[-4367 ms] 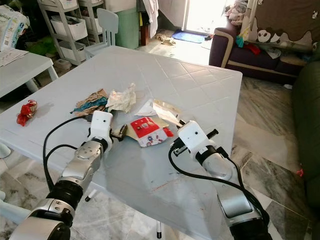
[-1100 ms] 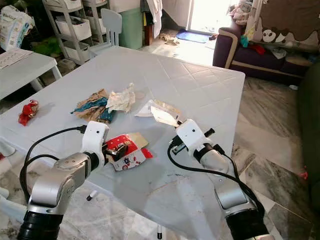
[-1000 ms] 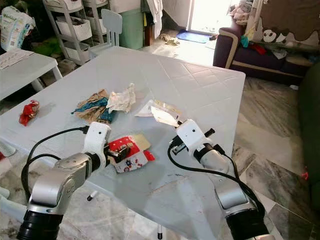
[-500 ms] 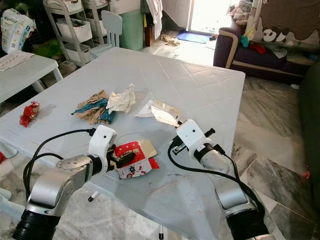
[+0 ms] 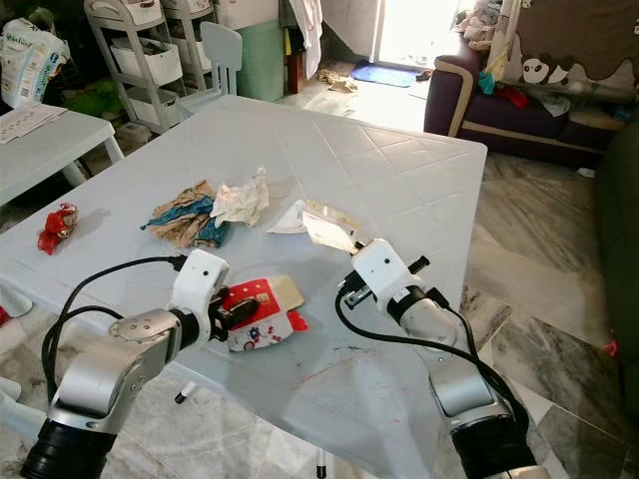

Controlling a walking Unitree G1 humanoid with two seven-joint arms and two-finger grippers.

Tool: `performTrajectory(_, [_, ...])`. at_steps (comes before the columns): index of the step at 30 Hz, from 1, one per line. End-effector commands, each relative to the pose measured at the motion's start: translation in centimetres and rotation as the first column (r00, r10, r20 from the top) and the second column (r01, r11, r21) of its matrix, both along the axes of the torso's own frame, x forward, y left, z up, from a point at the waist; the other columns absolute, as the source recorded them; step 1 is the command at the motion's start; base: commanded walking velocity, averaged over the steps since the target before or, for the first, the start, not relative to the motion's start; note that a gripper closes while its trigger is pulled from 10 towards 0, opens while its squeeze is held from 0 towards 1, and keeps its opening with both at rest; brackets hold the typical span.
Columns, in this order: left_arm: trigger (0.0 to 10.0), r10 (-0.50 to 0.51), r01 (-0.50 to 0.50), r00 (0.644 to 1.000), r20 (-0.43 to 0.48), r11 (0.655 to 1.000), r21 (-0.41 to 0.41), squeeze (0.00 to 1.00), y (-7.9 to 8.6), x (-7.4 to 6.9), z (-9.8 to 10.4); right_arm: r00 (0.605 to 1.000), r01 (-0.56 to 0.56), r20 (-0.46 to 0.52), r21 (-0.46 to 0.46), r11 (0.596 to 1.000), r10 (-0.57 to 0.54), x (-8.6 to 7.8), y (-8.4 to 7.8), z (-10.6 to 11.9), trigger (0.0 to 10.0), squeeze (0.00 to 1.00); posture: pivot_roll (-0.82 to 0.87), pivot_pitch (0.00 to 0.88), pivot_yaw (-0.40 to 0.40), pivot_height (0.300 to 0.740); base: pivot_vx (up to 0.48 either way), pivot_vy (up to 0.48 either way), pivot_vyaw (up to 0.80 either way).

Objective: Picking trash to rubbish bin

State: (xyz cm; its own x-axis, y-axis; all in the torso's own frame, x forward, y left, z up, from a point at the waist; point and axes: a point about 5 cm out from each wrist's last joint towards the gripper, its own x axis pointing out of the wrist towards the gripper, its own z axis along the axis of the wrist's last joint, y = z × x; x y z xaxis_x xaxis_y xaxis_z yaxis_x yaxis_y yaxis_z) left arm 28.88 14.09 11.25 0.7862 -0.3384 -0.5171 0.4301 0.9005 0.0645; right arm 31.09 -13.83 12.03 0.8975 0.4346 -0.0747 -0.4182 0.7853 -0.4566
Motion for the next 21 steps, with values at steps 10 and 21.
performTrajectory(10, [0.0,0.229,-0.249,0.962,0.147,0.959,0.138,0.00,5.4,1.5,0.5,1.000,0.002,-0.012,-0.015,1.000,-0.002,0.2,-0.4,-0.2,0.0,0.00,0.02,0.000,-0.035,0.740,0.000,0.000,0.00])
performTrajectory(21, [0.0,0.221,-0.229,0.924,0.313,0.973,-0.013,0.00,2.2,2.3,2.7,1.000,-0.002,-0.011,-0.021,1.000,0.002,0.2,-0.5,-0.2,0.0,0.00,0.02,0.000,-0.039,0.740,0.000,0.000,0.00])
